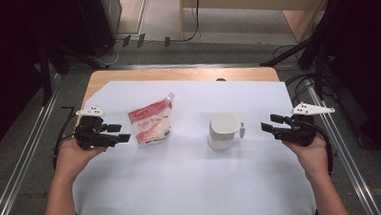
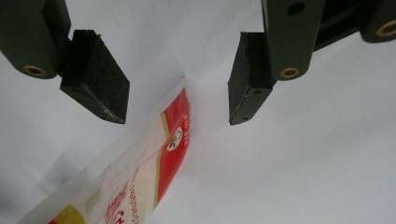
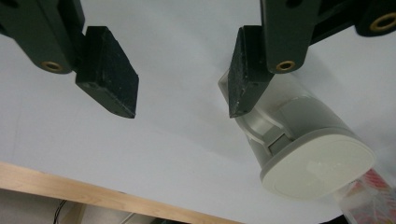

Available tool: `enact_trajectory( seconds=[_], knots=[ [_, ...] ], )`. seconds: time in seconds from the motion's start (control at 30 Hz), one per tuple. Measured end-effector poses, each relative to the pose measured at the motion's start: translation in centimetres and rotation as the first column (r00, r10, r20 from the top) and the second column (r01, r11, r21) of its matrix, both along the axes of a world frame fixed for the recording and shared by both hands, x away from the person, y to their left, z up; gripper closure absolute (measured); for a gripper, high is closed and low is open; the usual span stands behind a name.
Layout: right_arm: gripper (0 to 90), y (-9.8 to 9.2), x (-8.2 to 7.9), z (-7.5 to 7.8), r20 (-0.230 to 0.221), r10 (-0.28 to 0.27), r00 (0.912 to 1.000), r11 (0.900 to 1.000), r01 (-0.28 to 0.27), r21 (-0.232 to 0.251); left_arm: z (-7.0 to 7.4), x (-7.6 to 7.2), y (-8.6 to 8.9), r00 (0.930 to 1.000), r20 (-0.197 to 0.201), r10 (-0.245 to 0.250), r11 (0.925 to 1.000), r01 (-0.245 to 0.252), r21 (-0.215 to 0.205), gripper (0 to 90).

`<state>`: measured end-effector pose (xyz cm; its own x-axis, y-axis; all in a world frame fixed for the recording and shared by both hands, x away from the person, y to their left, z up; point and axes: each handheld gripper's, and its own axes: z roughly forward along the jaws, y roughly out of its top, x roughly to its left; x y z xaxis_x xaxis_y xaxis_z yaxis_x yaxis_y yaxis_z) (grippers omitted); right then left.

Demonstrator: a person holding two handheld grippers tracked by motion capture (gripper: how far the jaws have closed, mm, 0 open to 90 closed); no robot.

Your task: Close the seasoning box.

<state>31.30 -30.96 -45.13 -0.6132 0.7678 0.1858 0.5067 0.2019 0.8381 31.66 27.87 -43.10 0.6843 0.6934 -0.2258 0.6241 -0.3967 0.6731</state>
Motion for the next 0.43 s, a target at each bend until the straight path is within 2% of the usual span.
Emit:
enact_trajectory(
  seconds=[0.2,0.43],
  knots=[
    [43.6,0.19,0.26,-0.32,-0.014,0.001,0.9999,1.000,-0.001,0.005,-0.07,0.04,-0.10,1.0000,-0.005,0.000,1.0000,0.000,0.002,39.7],
    [43.6,0.21,0.28,-0.32,-0.009,-0.005,0.9999,1.000,0.005,0.005,-0.15,0.13,-0.23,1.0000,-0.006,-0.002,1.0000,0.002,0.007,39.5]
  ],
)
